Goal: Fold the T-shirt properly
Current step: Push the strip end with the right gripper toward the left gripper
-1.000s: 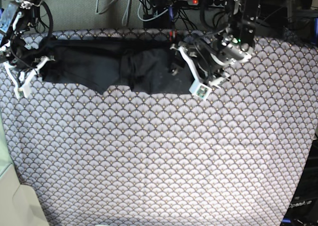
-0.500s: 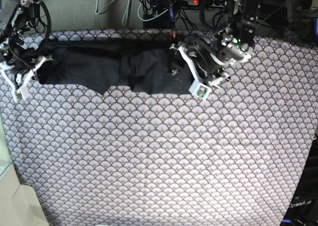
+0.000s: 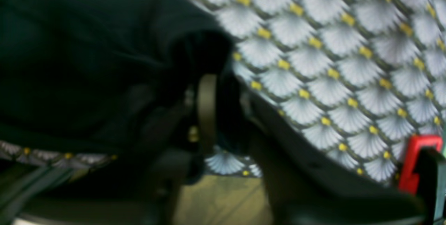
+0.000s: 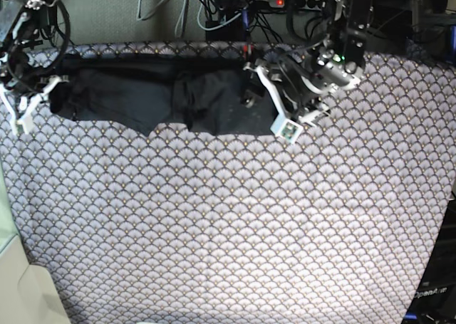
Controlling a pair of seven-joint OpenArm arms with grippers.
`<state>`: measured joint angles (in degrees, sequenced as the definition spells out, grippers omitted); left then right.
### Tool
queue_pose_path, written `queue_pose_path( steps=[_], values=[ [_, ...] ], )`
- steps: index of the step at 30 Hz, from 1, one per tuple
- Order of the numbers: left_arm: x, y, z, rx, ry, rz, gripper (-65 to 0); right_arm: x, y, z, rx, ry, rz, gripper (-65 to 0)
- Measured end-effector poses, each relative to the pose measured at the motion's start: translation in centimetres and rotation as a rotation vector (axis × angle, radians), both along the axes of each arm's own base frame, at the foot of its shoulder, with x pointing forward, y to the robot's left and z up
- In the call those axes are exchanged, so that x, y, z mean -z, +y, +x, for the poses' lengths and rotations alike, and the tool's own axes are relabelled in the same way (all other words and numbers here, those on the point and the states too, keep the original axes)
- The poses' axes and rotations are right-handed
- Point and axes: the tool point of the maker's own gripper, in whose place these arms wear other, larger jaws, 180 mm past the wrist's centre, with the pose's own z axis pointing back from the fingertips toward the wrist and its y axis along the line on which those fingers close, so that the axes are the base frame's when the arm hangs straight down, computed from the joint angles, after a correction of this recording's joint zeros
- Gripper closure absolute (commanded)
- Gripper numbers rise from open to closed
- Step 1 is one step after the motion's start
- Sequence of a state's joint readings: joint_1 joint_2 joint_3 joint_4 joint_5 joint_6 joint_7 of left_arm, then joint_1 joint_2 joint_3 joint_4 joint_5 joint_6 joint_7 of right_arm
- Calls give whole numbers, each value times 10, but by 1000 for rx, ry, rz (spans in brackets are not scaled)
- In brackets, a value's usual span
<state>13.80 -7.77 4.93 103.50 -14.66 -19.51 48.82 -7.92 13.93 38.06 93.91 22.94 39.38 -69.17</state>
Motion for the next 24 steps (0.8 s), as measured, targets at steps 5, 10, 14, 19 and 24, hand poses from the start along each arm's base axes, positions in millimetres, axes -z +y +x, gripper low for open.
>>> queue_pose_path(
  steps=[5,10,14,19,24],
  values=[
    [0,0,0,0,-1,-1,-448,1,-12,-8,49,29,4,-324],
    [0,0,0,0,2,1,-448,-4,1,-1,35,-27,84,-391],
    [0,1,0,0,1,3,-448,-5,15,-6,22,-53,166,-406],
    [1,1,-1,0,4,4,-448,-9,20,0,16,-84,194,-407],
    [1,2,-1,2,4,7,-448,-9,20,1,15,-84,195,-408]
  ],
)
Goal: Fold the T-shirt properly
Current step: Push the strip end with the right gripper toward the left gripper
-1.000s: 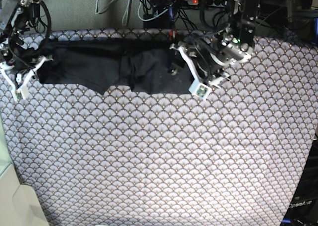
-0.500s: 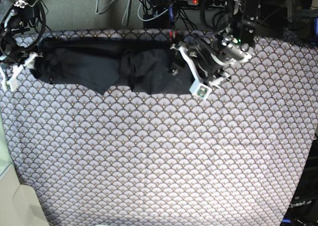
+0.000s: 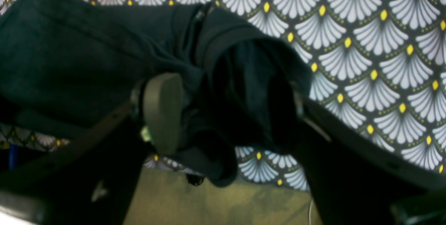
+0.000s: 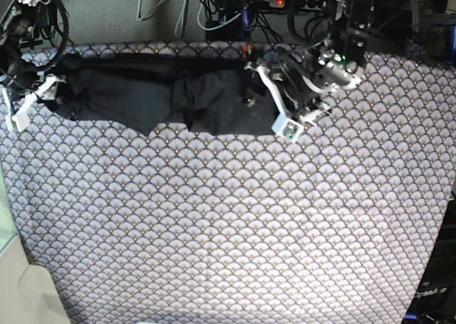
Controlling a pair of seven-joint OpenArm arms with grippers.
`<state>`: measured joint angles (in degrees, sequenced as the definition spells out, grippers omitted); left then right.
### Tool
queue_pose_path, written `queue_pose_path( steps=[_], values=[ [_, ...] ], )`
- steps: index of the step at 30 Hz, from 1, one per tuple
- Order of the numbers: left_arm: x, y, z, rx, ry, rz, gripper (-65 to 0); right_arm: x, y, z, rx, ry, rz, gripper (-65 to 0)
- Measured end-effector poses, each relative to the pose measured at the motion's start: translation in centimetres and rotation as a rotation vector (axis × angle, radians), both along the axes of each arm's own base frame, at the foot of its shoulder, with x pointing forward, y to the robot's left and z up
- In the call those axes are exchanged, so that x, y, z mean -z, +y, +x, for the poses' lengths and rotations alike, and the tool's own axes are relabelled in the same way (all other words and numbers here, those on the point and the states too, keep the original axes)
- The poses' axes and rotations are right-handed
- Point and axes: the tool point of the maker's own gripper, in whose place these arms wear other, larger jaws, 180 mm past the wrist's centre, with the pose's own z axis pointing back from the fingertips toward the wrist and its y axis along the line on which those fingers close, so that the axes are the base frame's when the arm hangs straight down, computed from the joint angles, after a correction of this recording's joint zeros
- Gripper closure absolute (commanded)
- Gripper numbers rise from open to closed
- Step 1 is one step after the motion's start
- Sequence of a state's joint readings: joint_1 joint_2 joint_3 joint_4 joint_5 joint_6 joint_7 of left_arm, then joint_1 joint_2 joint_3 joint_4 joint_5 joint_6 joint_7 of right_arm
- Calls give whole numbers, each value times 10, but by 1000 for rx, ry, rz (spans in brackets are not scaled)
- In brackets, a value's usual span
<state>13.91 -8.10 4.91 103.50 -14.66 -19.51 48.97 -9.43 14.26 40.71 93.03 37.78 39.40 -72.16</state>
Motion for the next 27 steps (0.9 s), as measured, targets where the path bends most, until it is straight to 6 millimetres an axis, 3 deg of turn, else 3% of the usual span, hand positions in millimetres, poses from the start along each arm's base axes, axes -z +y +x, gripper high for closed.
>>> queue_pose_path(
  steps=[5,10,17,24,27],
  values=[
    [0,0,0,0,1,0,-448,-1,-3,1,0,-2,-6,-408],
    [0,0,0,0,1,1,-448,-15,-22,10,-5,-24,-59,-414],
    [0,0,0,0,0,0,-448,14,-24,-5,35,62,12,-481],
    [0,0,0,0,1,1,-448,14,-24,-3,37,53,19,-485],
    [0,0,0,0,1,1,-448,12,-26,-3,35,54,12,-517]
  ],
)
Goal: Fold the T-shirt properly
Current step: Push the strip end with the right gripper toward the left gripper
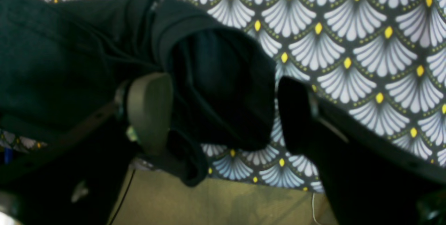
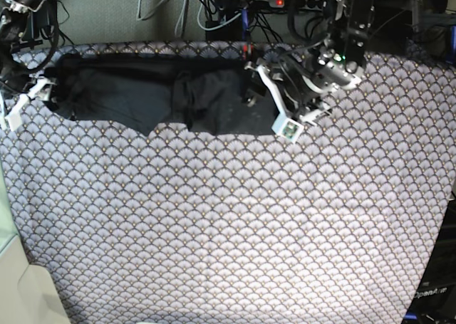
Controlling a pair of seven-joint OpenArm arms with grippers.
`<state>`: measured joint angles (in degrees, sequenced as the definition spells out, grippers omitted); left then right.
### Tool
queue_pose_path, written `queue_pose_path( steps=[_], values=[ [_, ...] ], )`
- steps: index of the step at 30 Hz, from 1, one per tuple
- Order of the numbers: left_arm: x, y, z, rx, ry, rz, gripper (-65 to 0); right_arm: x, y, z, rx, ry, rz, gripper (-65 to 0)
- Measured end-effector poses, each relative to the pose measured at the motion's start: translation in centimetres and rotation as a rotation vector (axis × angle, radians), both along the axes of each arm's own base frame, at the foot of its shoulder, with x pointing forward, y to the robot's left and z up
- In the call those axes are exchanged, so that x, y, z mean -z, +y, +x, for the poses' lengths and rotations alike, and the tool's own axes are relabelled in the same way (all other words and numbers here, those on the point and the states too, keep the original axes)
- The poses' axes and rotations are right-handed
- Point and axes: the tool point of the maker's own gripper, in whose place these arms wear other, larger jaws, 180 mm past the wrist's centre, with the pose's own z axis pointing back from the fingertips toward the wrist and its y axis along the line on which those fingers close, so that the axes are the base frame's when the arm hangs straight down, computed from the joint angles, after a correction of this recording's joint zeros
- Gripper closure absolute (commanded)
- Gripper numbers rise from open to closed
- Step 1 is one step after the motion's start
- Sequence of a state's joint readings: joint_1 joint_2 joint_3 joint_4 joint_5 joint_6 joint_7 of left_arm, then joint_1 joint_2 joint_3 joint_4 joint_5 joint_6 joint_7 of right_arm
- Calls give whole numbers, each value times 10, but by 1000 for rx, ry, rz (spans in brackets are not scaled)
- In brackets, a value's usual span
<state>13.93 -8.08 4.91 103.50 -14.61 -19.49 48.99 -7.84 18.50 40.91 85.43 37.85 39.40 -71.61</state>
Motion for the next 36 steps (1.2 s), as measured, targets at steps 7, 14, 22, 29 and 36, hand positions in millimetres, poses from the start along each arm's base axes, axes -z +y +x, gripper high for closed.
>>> queue_pose_path(
  steps=[7,14,22,29,36],
  values=[
    [0,0,0,0,0,1,-448,-4,-3,5,7,-40,-6,-538],
    [0,1,1,-3,0,4,-448,3,10,4,13,-40,28,-540],
    [0,2,0,-3,0,6,-448,3,12,6,22,-61,34,-540],
    [1,2,0,-3,1,6,-448,23,6,5,89,-70,142,-539],
    [0,2,1,-3,-2,7,-448,22,6,6,92,-79,141,-537]
  ],
)
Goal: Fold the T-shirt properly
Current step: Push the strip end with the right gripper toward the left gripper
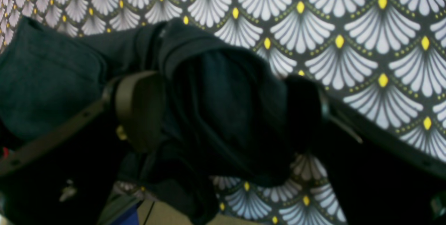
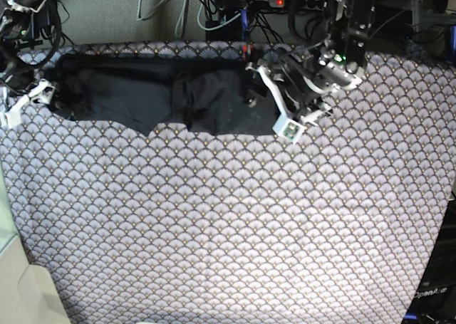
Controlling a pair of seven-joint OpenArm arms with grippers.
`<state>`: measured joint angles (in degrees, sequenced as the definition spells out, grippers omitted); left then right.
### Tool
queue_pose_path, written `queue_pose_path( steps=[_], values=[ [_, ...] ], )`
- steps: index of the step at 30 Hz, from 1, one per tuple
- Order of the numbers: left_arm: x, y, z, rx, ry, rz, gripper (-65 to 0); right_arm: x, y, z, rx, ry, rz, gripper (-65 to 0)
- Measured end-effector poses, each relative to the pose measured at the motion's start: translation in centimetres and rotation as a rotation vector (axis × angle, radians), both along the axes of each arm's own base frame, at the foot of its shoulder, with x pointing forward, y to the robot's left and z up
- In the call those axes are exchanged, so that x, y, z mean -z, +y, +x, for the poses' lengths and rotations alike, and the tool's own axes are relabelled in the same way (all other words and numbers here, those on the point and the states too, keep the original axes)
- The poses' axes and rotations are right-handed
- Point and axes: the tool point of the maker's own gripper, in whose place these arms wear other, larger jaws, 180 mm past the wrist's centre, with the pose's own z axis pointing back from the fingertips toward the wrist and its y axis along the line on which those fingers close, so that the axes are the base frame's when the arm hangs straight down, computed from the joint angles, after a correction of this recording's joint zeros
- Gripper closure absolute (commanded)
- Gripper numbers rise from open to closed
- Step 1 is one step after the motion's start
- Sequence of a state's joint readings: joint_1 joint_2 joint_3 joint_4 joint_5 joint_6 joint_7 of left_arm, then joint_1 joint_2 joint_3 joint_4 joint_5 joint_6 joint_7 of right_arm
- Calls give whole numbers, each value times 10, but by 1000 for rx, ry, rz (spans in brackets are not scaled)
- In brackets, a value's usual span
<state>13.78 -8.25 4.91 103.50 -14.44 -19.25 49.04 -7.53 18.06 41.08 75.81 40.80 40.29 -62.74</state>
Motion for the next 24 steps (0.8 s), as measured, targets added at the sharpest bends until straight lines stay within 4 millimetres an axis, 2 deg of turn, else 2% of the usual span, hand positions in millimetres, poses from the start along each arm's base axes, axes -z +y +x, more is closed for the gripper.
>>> queue_pose_path(
  steps=[11,14,19,24],
  values=[
    [0,-1,0,-1,0,-2,-448,2,8,-1,-4,-7,20,-536],
    [-1,0,1,0,-3,0,-448,0,24,-2,-56,-13,35,-531],
    [-3,0,5,0,-13,1,-448,-4,55,-12,-124,-3,27,-474],
    [-3,0,5,0,-10,3,-448,-3,57,-15,-134,15,19,-447]
  ],
)
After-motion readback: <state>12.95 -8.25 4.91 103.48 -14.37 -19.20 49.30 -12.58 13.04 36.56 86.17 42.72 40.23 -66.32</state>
